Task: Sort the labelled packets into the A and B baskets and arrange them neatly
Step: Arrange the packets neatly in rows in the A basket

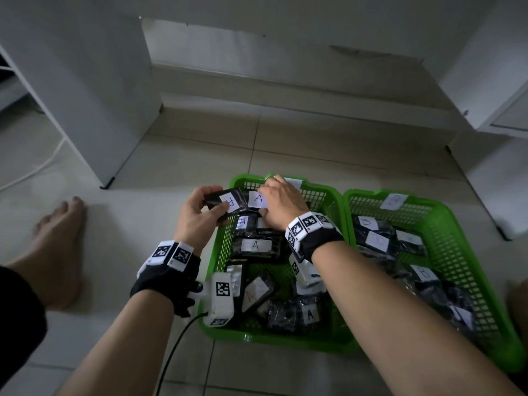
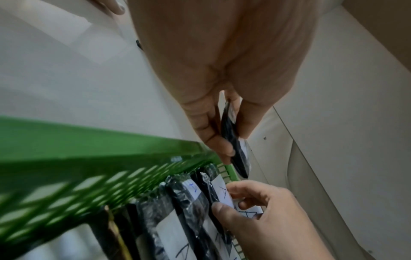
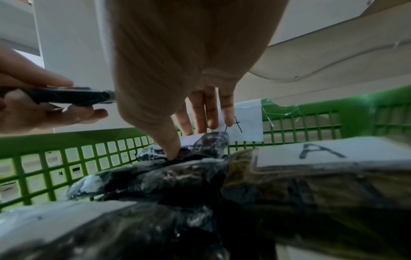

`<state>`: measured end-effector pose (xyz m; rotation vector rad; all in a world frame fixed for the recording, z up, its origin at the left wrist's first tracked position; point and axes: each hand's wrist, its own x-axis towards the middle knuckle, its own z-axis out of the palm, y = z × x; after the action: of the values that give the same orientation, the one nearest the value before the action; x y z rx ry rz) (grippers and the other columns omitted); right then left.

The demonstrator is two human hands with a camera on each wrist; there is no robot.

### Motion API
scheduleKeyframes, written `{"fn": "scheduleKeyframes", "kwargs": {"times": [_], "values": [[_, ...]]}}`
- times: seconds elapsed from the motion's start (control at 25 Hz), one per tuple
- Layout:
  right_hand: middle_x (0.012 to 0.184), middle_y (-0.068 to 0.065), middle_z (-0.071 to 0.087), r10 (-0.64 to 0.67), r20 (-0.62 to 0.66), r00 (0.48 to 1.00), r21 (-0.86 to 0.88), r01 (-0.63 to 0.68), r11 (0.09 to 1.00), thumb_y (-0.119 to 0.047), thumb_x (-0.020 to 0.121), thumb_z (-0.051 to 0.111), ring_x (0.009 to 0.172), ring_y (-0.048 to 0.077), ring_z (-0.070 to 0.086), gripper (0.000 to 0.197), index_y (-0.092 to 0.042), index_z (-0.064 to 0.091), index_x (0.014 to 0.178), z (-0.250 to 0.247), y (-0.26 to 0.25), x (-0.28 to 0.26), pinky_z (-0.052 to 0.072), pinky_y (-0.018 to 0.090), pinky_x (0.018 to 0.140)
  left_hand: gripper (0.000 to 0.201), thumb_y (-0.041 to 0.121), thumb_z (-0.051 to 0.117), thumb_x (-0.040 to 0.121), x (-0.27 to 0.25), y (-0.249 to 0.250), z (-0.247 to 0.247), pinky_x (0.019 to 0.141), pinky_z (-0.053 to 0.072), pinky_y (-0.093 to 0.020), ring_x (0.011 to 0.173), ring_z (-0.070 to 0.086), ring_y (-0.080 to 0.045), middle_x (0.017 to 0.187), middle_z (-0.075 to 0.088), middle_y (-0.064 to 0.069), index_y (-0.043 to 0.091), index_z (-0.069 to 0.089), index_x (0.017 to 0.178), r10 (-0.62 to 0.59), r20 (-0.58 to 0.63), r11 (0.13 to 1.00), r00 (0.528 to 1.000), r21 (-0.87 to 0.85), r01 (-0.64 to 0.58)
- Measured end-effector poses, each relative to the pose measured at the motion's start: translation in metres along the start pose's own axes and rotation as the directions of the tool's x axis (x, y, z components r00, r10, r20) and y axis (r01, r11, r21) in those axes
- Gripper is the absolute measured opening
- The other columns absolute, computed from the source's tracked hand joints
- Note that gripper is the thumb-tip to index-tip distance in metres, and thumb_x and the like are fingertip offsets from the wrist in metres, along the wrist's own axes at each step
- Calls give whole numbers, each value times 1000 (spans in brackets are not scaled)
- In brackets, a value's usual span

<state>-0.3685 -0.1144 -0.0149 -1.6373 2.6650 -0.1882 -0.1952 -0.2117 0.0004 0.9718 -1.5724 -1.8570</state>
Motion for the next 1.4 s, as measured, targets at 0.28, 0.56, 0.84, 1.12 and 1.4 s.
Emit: {"fn": "scheduleKeyframes", "kwargs": {"times": [0.28, 0.56, 0.84, 1.12, 1.4], "values": [[111, -5, 62, 42, -16, 999, 487, -29, 873, -13, 72, 80, 93, 14, 61, 56, -20, 67, 127, -41, 3, -14, 54, 22, 78, 34, -6, 61, 90, 1, 0, 7, 70, 62, -37, 82, 72, -24, 105, 67, -15, -1, 54, 123, 3, 35, 997, 999, -81, 0], [98, -5, 73, 59, -122, 991, 509, 11, 860, -30, 68, 90, 85, 11, 67, 46, -20, 75, 110, -58, 3, -45, 57, 32, 80, 33, 11, 56, 95, 1, 11, 29, 86, 57, -36, 97, 68, -18, 113, 68, -1, 11, 58, 128, 90, 250, 957, 964, 247, -154], [96, 2, 71, 492, 145, 859, 648, -458, 609, -20, 56, 98, 77, 19, 74, 56, -17, 59, 97, -57, 51, -67, 60, 32, 59, 21, 29, 57, 91, -8, -4, 25, 105, -27, -55, 140, 35, -6, 134, 56, 17, 30, 69, 109, -125, 553, 13, 824, 831, -556], [95, 14, 76, 489, 303, 818, 898, -417, 142, -15, 87, 74, 76, 23, 69, 15, -4, 75, 97, -60, 45, -77, 59, 36, 63, 24, 34, 61, 90, -12, 1, 26, 112, -21, -57, 140, 35, -7, 139, 53, 15, 29, 68, 112, -131, 525, 71, 841, 851, -520], [124, 13, 56, 590, 294, 752, 936, -350, -21, 10, 79, 69, 94, 36, 72, 62, -22, 57, 130, -78, 64, -81, 63, 49, 71, 27, 34, 60, 91, -13, 4, 26, 119, -12, -53, 140, 35, -8, 145, 47, 15, 33, 63, 118, -129, 541, 174, 831, 838, -518]]}}
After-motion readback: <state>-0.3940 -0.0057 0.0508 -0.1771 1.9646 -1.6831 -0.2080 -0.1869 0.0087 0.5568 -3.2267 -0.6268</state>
